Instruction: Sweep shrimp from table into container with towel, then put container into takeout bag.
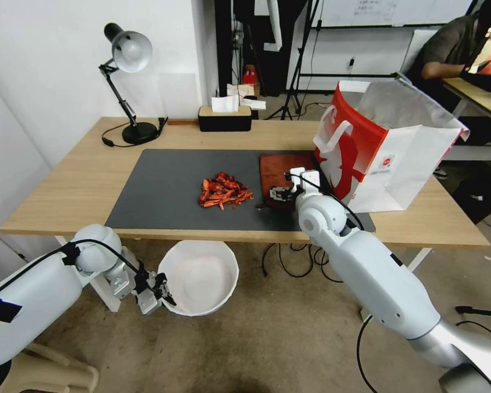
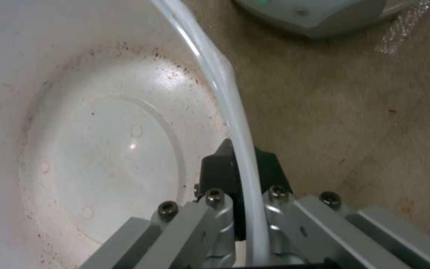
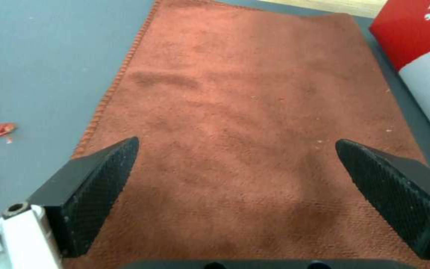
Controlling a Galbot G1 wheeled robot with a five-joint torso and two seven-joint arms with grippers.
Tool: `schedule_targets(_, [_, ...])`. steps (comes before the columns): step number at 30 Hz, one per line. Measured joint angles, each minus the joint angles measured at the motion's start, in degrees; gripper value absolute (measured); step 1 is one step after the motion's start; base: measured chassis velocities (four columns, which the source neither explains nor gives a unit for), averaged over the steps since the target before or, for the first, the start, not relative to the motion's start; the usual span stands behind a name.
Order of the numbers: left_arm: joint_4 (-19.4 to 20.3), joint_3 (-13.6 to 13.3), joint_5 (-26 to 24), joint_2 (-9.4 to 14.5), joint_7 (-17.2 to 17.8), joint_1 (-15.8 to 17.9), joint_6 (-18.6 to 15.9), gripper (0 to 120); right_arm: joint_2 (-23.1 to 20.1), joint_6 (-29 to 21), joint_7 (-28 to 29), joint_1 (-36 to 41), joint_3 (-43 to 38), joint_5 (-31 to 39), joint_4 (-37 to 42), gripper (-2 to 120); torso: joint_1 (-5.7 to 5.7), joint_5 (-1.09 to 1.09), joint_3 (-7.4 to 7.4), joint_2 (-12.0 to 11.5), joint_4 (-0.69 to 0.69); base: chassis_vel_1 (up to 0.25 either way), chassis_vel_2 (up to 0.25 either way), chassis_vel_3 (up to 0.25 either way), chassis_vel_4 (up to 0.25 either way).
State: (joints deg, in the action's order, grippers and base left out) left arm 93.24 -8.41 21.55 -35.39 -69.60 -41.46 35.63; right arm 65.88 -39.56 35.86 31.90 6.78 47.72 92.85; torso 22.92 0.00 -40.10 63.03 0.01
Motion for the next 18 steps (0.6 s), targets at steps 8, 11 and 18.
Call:
schedule_targets(8, [0.0,-0.3,0.0,-0.2,0.0,0.4,0.0,0,-0.3,-0.1,0.3,-0.2,-0.3,-0.2,-0.9,100,0.00,0.00,0.00,0.0,-0.02,0.000,0.000,0.000,0.000])
schedule_targets(11, [0.0,-0.4,-0.1,-0.2,0.0,0.5,0.0,0,-0.3,-0.1,0.3,-0.2,-0.6,-0.3,-1.5,100,0.00,0.00,0.00,0.0,-0.01,0.000,0.000,0.000,0.000])
schedule_targets(18, [0.4,-0.3,-0.4,0.2,0.1,0.5,0.0,0,0.2,0.0,0.0,-0.6,-0.9,-0.5,-4.0,100,-0.01,0.00,0.00,0.0,-0.01,0.000,0.000,0.000,0.000])
